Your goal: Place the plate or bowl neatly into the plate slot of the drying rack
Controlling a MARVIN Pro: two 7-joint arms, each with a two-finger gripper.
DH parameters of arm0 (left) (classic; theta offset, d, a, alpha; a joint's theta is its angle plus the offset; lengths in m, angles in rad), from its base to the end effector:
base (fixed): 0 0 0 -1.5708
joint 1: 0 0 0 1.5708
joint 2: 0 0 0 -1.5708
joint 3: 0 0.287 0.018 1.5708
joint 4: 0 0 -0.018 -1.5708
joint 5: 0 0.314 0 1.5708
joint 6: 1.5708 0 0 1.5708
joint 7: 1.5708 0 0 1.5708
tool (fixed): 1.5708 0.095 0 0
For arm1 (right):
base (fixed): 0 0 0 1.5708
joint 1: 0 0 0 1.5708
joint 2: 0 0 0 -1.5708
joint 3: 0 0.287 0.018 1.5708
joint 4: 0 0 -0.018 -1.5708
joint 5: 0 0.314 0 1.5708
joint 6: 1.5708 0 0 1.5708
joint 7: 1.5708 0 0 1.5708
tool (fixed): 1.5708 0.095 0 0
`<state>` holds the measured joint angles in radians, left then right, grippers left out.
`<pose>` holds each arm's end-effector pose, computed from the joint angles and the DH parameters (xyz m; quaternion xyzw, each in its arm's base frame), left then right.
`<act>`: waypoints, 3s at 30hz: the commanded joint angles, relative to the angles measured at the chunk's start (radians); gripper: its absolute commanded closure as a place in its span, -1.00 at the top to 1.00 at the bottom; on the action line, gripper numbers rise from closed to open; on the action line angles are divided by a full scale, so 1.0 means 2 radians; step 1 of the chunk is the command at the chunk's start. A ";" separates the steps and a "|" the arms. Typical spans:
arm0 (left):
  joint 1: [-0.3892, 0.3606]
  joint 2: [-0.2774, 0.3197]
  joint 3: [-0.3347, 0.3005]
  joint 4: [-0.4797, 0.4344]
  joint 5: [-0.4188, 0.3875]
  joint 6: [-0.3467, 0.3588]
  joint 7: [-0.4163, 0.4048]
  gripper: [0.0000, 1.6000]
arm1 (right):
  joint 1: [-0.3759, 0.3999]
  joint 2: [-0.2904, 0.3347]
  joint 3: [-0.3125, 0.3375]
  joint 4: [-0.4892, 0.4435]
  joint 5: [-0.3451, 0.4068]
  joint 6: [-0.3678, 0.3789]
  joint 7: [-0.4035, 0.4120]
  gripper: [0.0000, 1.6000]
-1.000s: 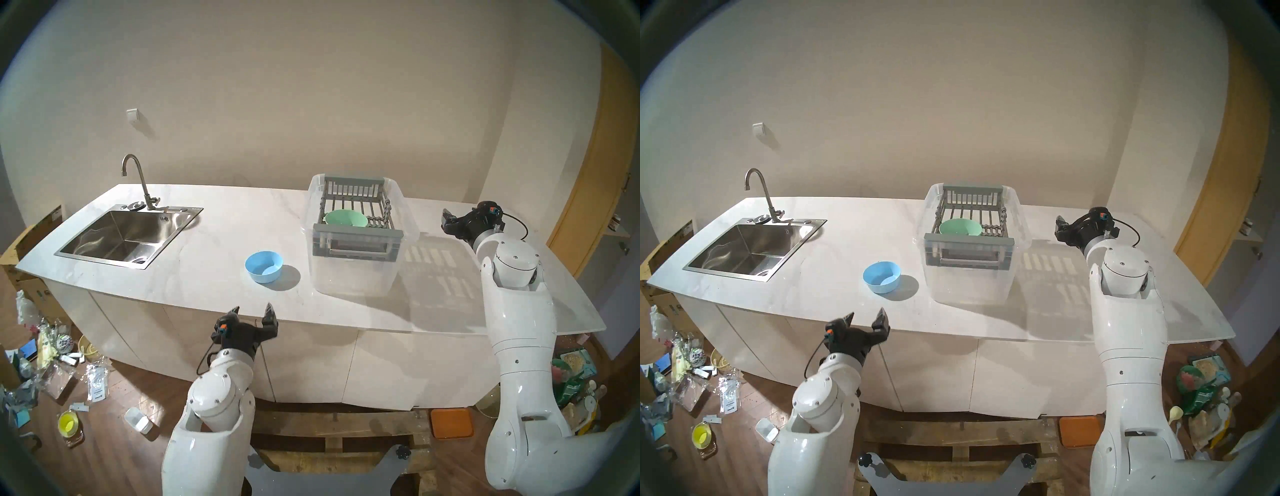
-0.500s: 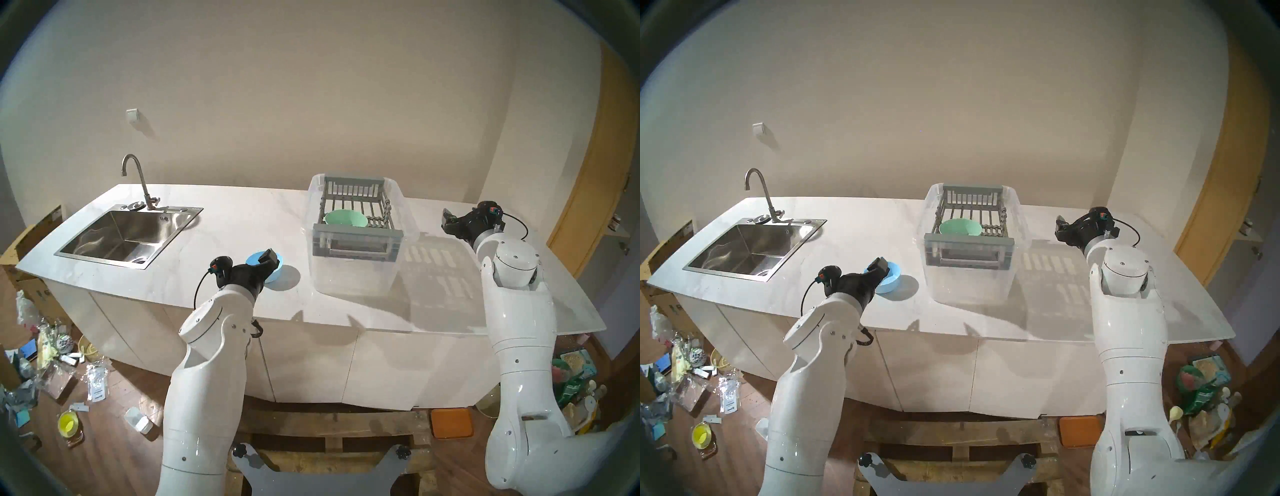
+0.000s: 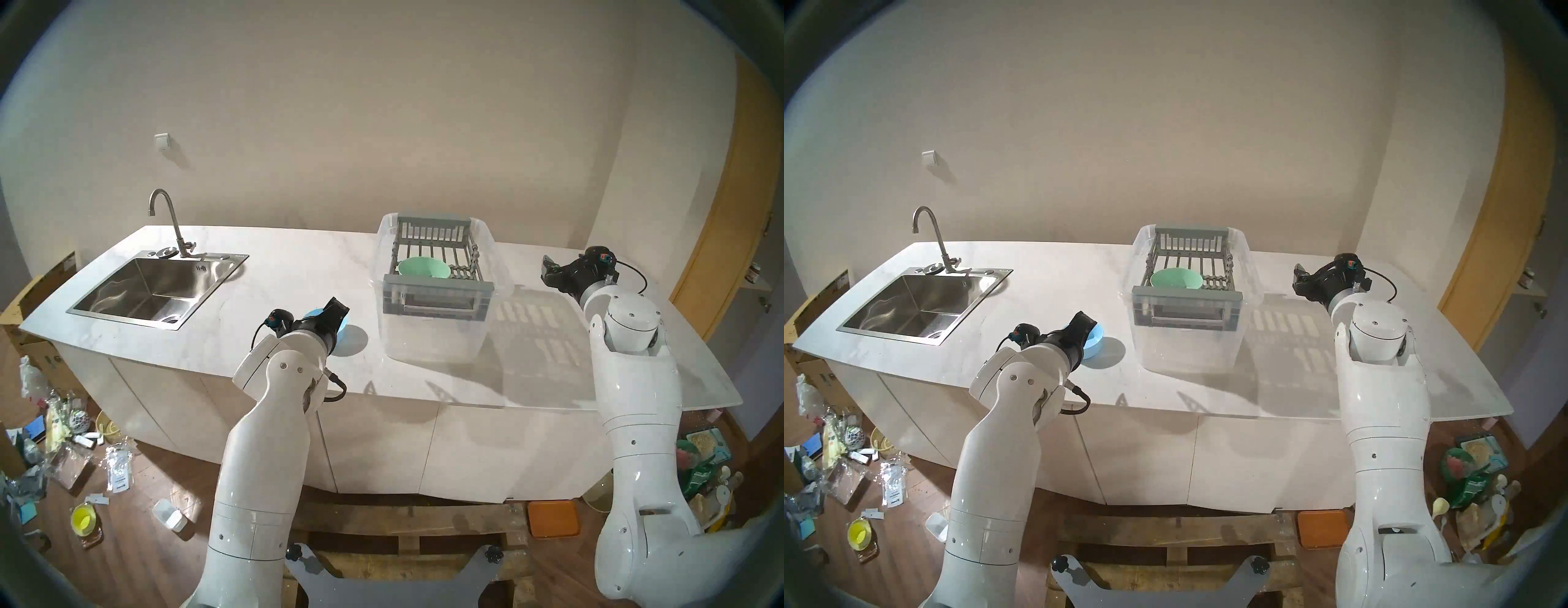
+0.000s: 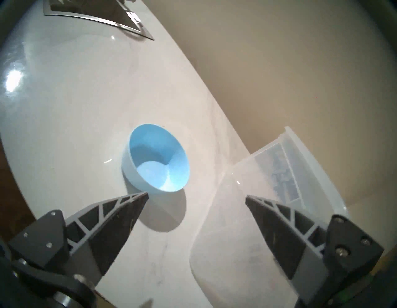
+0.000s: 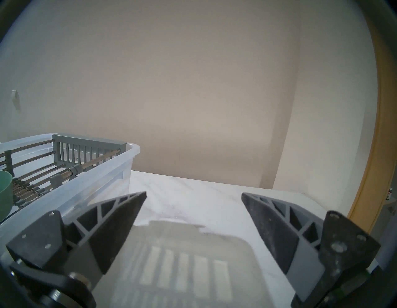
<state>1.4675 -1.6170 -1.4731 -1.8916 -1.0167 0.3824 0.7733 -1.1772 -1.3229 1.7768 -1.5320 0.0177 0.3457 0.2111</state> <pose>0.4265 -0.0377 -0.2071 0.7460 0.3771 0.4986 0.2298 0.5056 -0.1496 -0.1418 0.6972 0.0250 0.7128 0.0718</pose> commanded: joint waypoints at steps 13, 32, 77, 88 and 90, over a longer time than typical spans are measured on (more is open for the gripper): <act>-0.035 -0.006 0.008 -0.026 0.006 -0.022 0.004 1.00 | 0.011 0.002 0.000 -0.012 0.000 -0.010 0.000 1.00; -0.025 -0.012 -0.042 0.009 -0.060 -0.107 -0.031 1.00 | 0.011 0.002 0.000 -0.012 0.000 -0.011 0.000 1.00; -0.096 -0.039 -0.088 0.123 -0.133 -0.121 -0.018 1.00 | 0.011 0.002 -0.001 -0.012 0.000 -0.011 0.000 1.00; -0.121 -0.048 -0.093 0.130 -0.152 -0.114 0.013 1.00 | 0.011 0.002 -0.001 -0.012 0.000 -0.011 0.000 1.00; -0.123 -0.048 -0.093 0.130 -0.153 -0.114 0.017 1.00 | 0.011 0.002 -0.001 -0.012 0.000 -0.011 0.000 1.00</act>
<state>1.2713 -1.7022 -1.6626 -1.6104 -1.3069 0.1461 0.7962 -1.1767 -1.3214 1.7765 -1.5315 0.0178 0.3430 0.2102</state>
